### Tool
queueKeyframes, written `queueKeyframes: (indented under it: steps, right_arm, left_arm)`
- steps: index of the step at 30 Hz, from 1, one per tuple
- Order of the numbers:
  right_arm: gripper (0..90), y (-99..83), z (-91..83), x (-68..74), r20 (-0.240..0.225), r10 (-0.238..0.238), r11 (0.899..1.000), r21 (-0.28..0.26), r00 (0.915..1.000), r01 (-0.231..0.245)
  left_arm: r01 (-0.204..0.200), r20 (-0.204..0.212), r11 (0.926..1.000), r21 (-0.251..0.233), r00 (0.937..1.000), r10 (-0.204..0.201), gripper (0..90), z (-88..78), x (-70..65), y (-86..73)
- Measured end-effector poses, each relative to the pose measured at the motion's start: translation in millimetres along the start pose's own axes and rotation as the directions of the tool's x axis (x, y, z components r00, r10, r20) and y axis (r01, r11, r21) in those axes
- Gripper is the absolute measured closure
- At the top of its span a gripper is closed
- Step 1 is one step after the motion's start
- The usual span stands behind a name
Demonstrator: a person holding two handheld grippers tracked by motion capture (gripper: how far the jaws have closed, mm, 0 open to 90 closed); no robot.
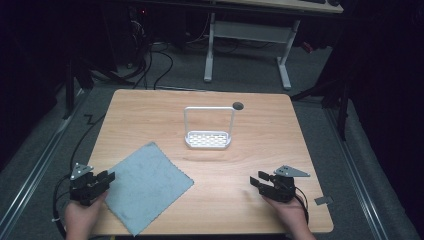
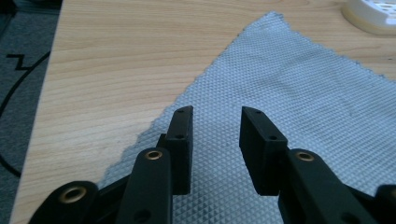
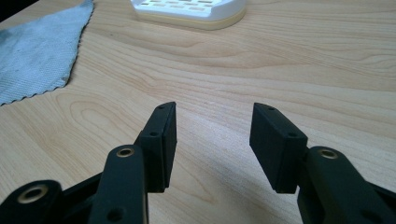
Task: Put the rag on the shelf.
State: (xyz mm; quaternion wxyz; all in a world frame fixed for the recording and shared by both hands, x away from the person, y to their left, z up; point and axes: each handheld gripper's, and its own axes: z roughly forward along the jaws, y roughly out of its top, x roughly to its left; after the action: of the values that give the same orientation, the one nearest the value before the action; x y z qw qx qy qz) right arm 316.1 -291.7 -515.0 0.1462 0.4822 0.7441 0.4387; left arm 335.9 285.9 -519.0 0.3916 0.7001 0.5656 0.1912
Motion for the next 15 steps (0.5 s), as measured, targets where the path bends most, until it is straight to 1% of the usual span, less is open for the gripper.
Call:
queueKeyframes:
  steps: [2,5,6,7,8,9,10,11,12,13,14,15]
  right_arm:
    - [51.2,-0.5,1.1,0.8,-0.001,-0.002,1.0,0.004,1.0,0.002]
    - [51.2,-1.8,1.2,0.9,-0.002,-0.008,1.0,0.009,1.0,0.008]
    - [51.2,-2.0,0.7,0.7,-0.001,-0.01,1.0,0.012,1.0,0.01]
    - [51.2,-2.3,-0.2,0.4,-0.002,-0.007,1.0,0.011,1.0,0.007]
    - [51.2,-2.4,-0.9,-0.4,0.0,-0.003,1.0,0.005,1.0,0.003]
    - [51.2,-2.4,-0.9,-0.4,0.0,-0.003,1.0,0.005,1.0,0.003]
    - [51.2,-2.4,-1.3,-0.6,0.001,0.001,1.0,0.006,1.0,-0.001]
    - [51.1,-2.1,-1.2,-1.7,-0.001,0.002,1.0,0.005,1.0,-0.002]
    - [51.1,-2.1,-1.2,-1.7,-0.001,0.002,1.0,0.005,1.0,-0.002]
    - [51.1,-2.0,-1.0,-1.6,-0.001,0.003,1.0,0.006,1.0,-0.003]
    - [51.1,-2.0,-0.3,-1.6,-0.002,0.0,1.0,0.007,1.0,0.0]
    - [51.0,-2.1,0.7,-1.0,-0.004,-0.008,1.0,0.01,1.0,0.008]
  left_arm:
    - [-0.006,0.003,1.0,0.004,1.0,0.006,65.9,1.4,-1.6,-0.1]
    - [-0.035,0.016,0.999,0.027,0.9993,0.034,66.0,5.9,-5.9,0.0]
    - [-0.046,0.037,0.9983,0.037,0.9983,0.045,66.7,7.7,-7.5,0.1]
    - [-0.053,0.043,0.9978,0.04,0.9978,0.051,69.8,8.5,-8.6,0.0]
    - [-0.065,0.049,0.9969,0.044,0.9968,0.063,75.9,9.0,-10.1,0.1]
    - [-0.075,0.06,0.9961,0.047,0.9956,0.072,75.9,9.3,-11.0,0.1]
    - [-0.094,0.07,0.9939,0.059,0.9936,0.089,80.5,9.8,-13.1,0.0]
    - [-0.124,0.064,0.9875,0.097,0.9908,0.119,89.1,11.2,-15.8,-0.2]
    - [-0.124,0.064,0.9875,0.097,0.9908,0.119,90.0,11.2,-15.8,-0.2]
    - [-0.142,0.056,0.9813,0.13,0.9892,0.135,90.0,13.8,-17.8,-1.2]
    - [-0.166,0.05,0.9766,0.137,0.9858,0.16,90.0,14.8,-19.2,-2.2]
    - [-0.177,0.045,0.9732,0.147,0.984,0.172,90.0,15.0,-21.6,-1.3]
